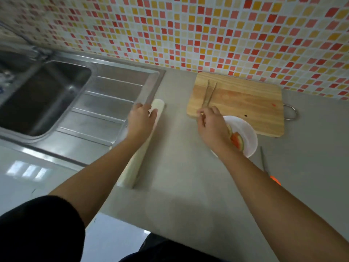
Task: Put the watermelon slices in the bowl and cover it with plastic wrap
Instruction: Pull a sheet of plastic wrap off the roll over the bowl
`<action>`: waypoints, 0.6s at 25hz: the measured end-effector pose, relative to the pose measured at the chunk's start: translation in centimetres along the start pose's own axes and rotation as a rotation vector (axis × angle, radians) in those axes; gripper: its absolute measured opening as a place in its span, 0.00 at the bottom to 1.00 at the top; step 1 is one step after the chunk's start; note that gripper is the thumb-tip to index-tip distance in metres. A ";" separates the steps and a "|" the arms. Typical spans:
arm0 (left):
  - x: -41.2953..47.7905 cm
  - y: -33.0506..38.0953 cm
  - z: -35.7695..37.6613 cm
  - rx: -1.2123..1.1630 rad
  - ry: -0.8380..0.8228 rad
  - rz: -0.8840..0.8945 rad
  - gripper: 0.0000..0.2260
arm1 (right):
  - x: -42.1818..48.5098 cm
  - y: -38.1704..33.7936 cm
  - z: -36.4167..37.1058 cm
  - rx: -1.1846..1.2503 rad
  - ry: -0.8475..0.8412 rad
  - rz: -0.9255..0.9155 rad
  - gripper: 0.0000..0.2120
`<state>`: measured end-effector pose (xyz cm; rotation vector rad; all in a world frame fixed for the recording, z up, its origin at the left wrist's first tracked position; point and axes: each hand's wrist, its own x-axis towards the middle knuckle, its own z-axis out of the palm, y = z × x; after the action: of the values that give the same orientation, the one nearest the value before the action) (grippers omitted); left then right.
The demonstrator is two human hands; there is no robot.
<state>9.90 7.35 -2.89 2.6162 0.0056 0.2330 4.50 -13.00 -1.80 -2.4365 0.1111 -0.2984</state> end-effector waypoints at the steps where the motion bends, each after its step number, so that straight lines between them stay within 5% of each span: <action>1: -0.8 -1.6 -0.9 0.015 0.006 -0.022 0.12 | 0.2 -1.2 1.5 0.023 -0.047 -0.004 0.10; 8: -4.8 -6.5 -1.3 -0.025 -0.232 -0.213 0.18 | 1.0 -4.1 10.1 0.102 -0.473 0.290 0.14; 15: -5.3 -6.3 -0.5 -0.026 -0.253 -0.183 0.22 | 1.0 -4.1 13.3 0.486 -0.455 0.515 0.06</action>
<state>4.86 12.82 -6.44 2.5809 0.1529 -0.1607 8.72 -1.78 -8.95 -1.8533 0.4033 0.4132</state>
